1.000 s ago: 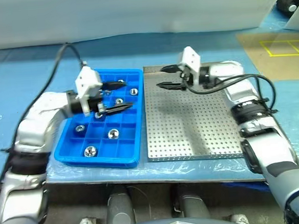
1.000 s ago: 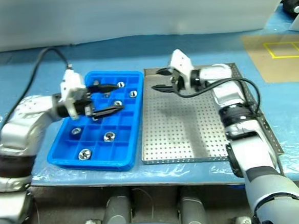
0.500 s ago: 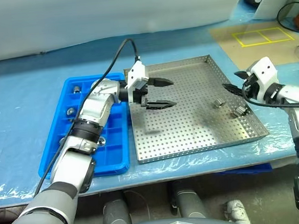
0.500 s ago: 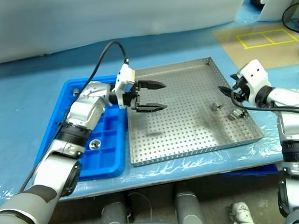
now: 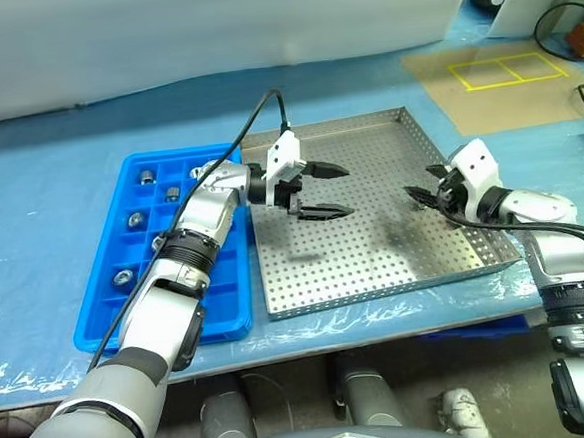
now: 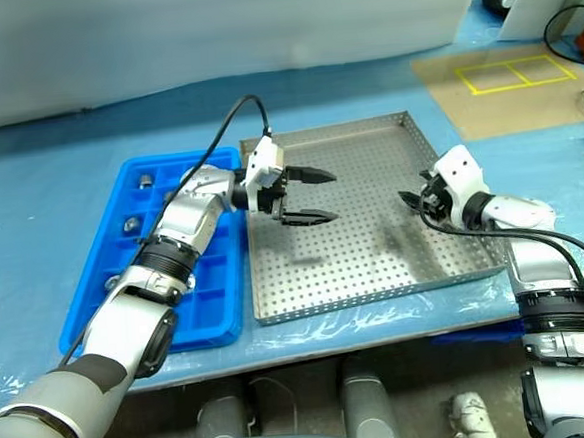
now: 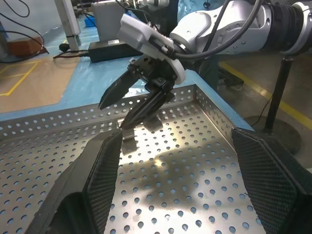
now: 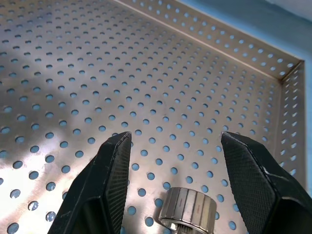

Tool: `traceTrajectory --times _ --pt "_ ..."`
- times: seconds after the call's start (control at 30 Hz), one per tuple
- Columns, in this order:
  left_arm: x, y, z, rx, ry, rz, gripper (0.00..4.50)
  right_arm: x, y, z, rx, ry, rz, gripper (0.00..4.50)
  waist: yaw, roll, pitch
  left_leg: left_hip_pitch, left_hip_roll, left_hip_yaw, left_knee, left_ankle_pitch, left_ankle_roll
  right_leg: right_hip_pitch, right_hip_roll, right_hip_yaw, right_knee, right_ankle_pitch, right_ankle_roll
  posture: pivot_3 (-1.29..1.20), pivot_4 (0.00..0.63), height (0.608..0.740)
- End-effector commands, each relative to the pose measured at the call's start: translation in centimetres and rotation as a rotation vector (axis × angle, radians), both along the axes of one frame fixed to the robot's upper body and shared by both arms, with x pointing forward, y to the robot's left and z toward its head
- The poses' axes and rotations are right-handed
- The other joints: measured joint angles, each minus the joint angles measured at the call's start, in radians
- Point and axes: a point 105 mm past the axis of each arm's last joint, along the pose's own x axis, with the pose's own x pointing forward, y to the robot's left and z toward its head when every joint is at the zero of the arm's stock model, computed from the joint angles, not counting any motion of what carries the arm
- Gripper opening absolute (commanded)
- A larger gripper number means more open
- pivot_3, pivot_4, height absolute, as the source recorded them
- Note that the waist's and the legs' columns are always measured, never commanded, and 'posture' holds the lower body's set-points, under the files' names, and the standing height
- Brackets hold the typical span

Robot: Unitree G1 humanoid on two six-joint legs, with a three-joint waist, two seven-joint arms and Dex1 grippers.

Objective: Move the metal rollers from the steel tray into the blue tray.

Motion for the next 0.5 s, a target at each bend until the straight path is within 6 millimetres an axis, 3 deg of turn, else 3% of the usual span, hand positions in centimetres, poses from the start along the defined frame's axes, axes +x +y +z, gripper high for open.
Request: traceTrajectory --times 0.03,0.23,0.5 --pt "-0.3 0.6 1.1 -0.019 -0.046 0.002 3.75 0.9 -0.8 0.5 -0.011 -0.037 -0.033 2.99 0.0 0.0 0.0 0.0 0.0 0.0 0.0 0.0 0.0 0.0 0.0 0.0 0.0 0.0 0.0 -0.4 0.15 0.74" --pt "-0.4 1.2 0.7 -0.007 -0.04 0.02 3.75 1.2 -1.4 -0.3 -0.01 -0.014 -0.045 2.99 0.003 0.0 0.0 0.0 0.0 0.0 0.0 0.0 0.0 0.0 0.0 0.0 -0.001 0.0 0.0 -0.38 0.15 0.74" --pt "-0.5 1.5 1.0 -0.007 -0.04 0.029 3.75 0.8 -0.2 -2.5 -0.01 0.06 0.005 2.99 0.004 0.0 0.0 0.001 0.0 0.0 0.0 0.0 0.0 0.001 0.0 -0.001 0.0 0.0 0.0 -0.37 0.15 0.74"
